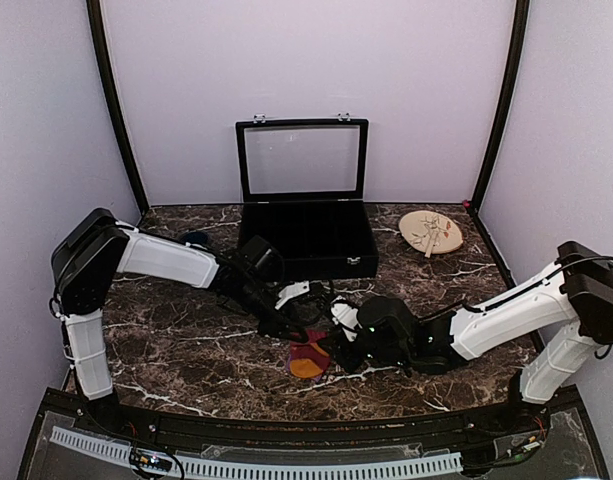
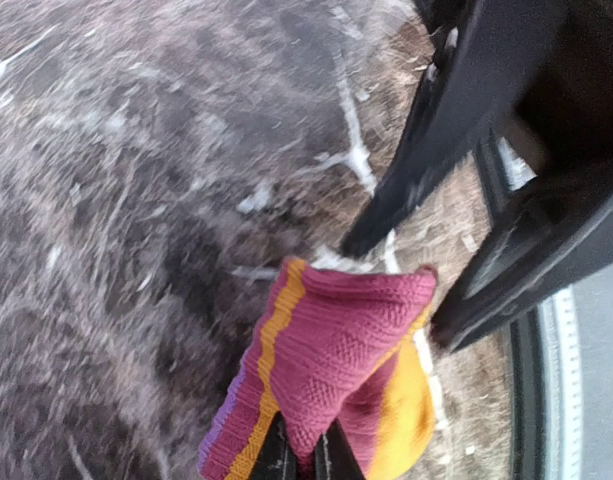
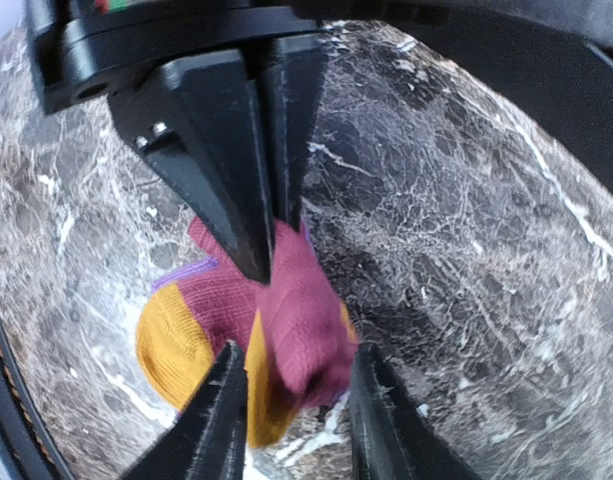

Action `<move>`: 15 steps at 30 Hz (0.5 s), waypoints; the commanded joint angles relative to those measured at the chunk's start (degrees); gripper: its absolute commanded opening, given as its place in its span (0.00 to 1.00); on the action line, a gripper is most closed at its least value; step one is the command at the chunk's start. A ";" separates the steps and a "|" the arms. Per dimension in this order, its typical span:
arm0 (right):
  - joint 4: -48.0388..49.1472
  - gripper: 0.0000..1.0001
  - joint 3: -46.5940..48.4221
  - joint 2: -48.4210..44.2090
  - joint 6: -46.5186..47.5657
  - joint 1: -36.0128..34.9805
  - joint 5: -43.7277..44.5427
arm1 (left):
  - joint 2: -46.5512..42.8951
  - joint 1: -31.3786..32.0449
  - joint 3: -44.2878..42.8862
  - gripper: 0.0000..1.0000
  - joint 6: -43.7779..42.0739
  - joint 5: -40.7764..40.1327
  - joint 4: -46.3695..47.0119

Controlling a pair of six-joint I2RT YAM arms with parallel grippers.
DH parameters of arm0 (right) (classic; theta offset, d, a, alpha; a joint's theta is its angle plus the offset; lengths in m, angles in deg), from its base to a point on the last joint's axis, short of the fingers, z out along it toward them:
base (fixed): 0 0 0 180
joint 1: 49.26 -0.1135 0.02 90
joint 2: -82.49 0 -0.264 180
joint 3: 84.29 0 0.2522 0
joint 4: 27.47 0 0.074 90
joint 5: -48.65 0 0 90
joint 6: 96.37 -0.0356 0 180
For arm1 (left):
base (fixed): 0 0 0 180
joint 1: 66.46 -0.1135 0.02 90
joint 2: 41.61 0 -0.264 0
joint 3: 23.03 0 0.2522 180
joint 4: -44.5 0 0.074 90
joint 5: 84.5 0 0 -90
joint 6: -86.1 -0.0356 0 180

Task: Roll the socks
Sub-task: Roll the sock at the center of the board.

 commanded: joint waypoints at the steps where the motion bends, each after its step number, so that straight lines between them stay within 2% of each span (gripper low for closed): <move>1: 1.03 0.44 -0.65 -1.84 -3.71 0.17 -0.43 | -5.48 0.16 5.53 0.00 0.83 -8.31 10.09; 4: 1.17 0.49 -1.47 -2.97 -5.76 0.77 -1.46 | -6.75 0.63 7.98 0.00 0.64 -10.98 14.35; 15: 2.57 0.51 -6.16 -9.79 -13.32 5.88 -6.52 | -8.71 4.73 15.47 0.00 -0.23 -22.55 30.70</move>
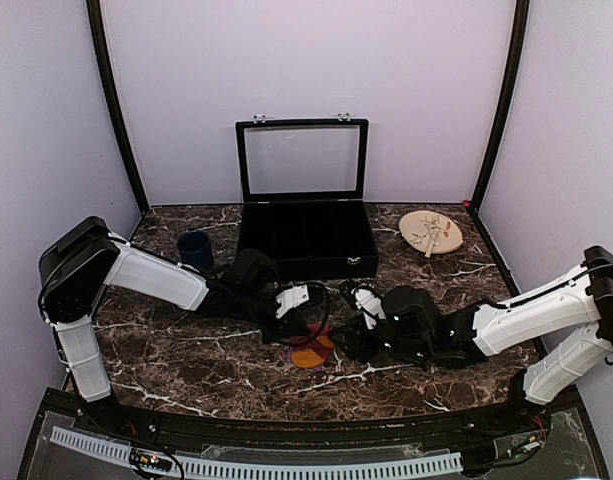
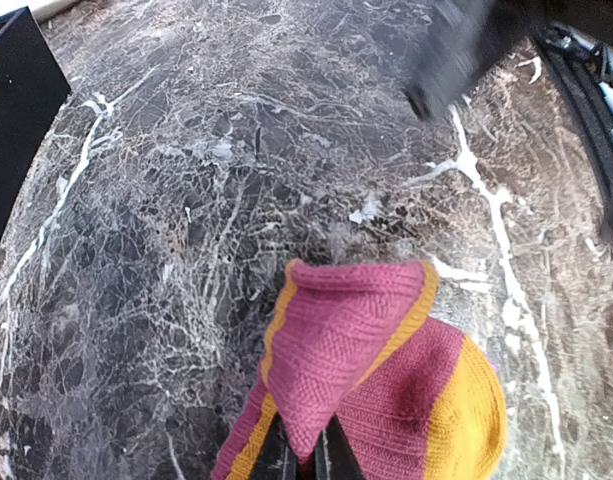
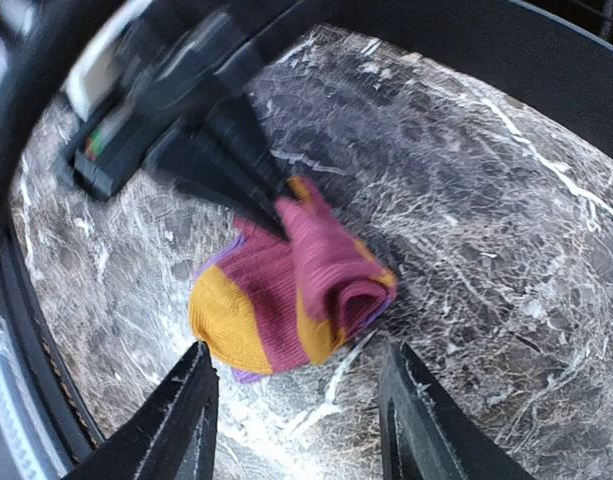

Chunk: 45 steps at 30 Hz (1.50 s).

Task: Roll the socks
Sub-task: Roll the sock at the center of the board.

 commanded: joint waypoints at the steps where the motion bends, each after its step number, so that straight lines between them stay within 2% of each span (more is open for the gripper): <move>1: 2.88 0.51 -2.11 -2.81 -4.96 3.57 -3.99 | -3.19 1.89 3.65 0.00 -0.72 -6.49 9.69; 6: 0.27 0.50 0.30 -2.07 -7.32 7.50 -8.15 | -3.37 3.21 5.73 0.00 -0.94 -10.20 14.51; 11: -0.17 0.51 2.67 0.91 -11.36 12.03 -17.02 | -4.64 5.05 9.72 0.00 -2.46 -16.26 22.55; 18: 1.98 0.55 5.20 5.55 -16.17 15.02 -25.58 | -4.67 6.63 13.37 0.00 -5.08 -20.79 29.41; 23: 5.33 0.57 5.70 8.04 -18.13 16.43 -29.96 | -4.72 7.18 13.65 0.00 -6.43 -20.50 29.92; 34: 4.68 0.59 9.79 13.92 -15.06 17.47 -31.99 | -5.59 7.45 12.63 0.00 -7.70 -18.34 27.28; 45: 7.64 0.59 9.35 17.24 -14.80 18.24 -34.55 | -6.52 7.45 12.76 0.00 -8.19 -18.38 28.40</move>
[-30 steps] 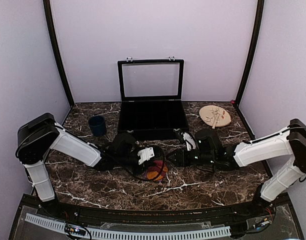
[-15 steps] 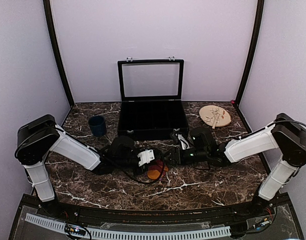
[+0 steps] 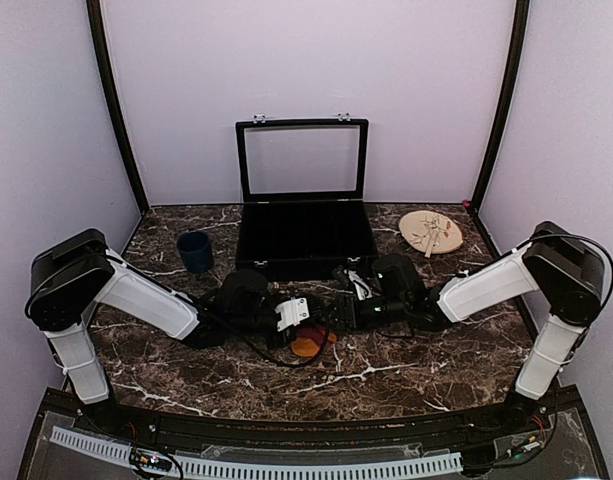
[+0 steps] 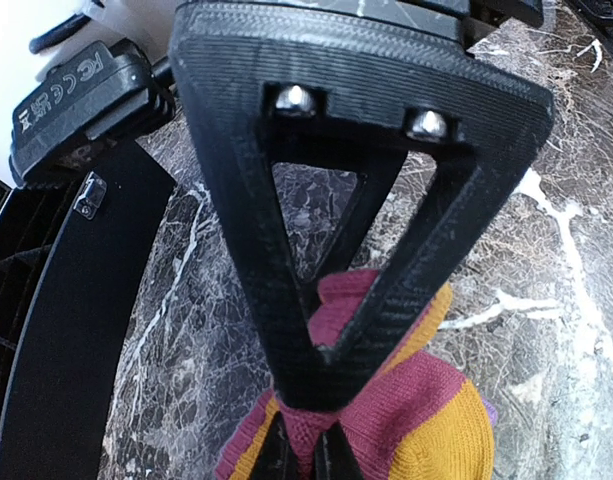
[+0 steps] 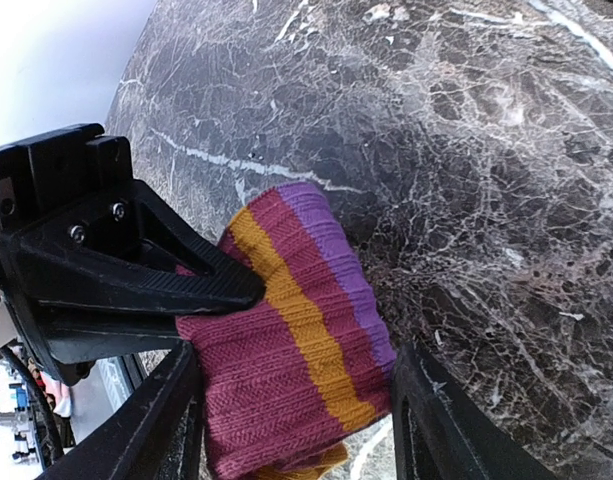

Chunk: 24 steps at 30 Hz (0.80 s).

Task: Roll the socks
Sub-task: Roll the sock at the center of the board.

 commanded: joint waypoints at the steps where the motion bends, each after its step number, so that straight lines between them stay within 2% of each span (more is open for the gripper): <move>1: 3.41 0.59 0.37 1.22 0.66 0.87 -2.12 | -2.84 0.43 -0.26 0.00 -0.74 0.72 1.02; 24: 11.74 0.52 -2.04 4.55 -4.20 1.04 -6.53 | -2.37 0.43 2.47 0.00 -3.03 -2.28 9.12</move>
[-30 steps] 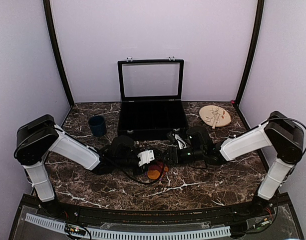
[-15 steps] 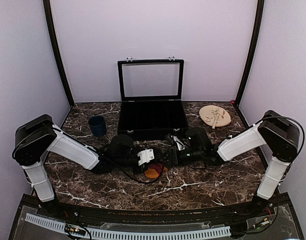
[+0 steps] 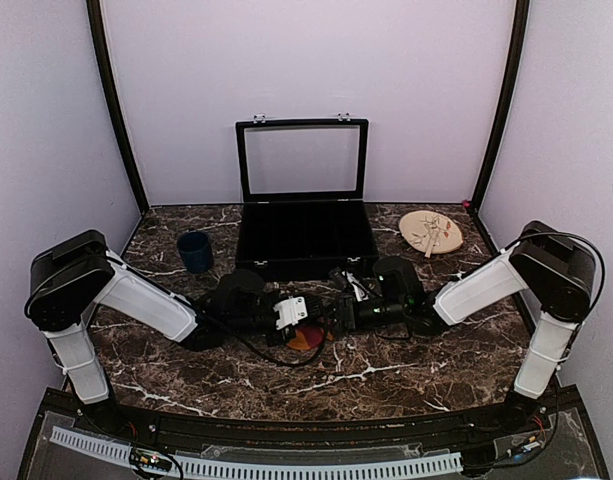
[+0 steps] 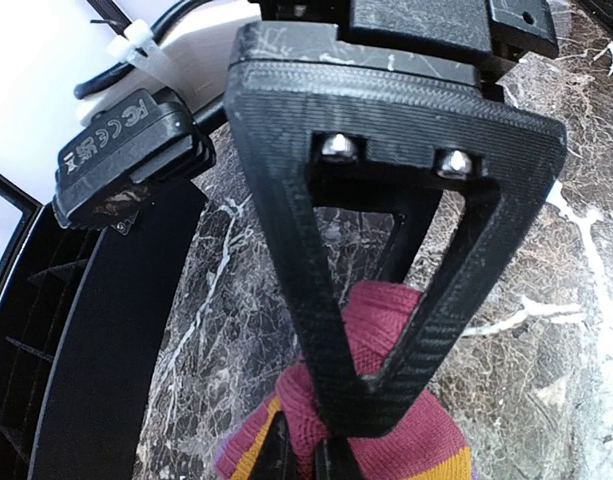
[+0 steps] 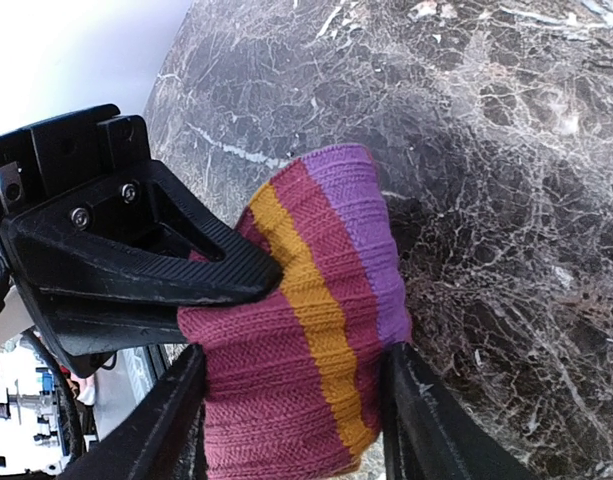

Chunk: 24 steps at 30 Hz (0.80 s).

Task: Roll the socks
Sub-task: Roll the sock at the center of the board.

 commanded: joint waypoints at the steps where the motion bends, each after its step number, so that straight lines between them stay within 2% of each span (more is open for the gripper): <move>1: 4.30 0.49 -1.33 1.29 -2.08 0.42 -0.91 | -2.19 0.43 1.36 0.00 -0.75 -0.43 4.77; 7: 5.99 0.35 -2.24 1.44 -3.51 0.42 -0.75 | -2.24 0.43 2.33 0.00 -1.35 -0.65 6.69; 15: 7.89 0.30 -3.33 1.62 -5.01 0.32 -0.85 | -1.54 0.43 2.75 0.00 -2.37 -0.65 8.97; 22: 8.13 0.14 -3.49 1.55 -5.42 0.28 -0.66 | -0.63 0.43 1.78 0.00 -3.00 -2.57 8.36; 24: 8.03 0.07 -3.34 1.50 -5.51 0.25 -0.67 | -0.11 0.43 1.49 0.03 -3.33 -3.44 7.93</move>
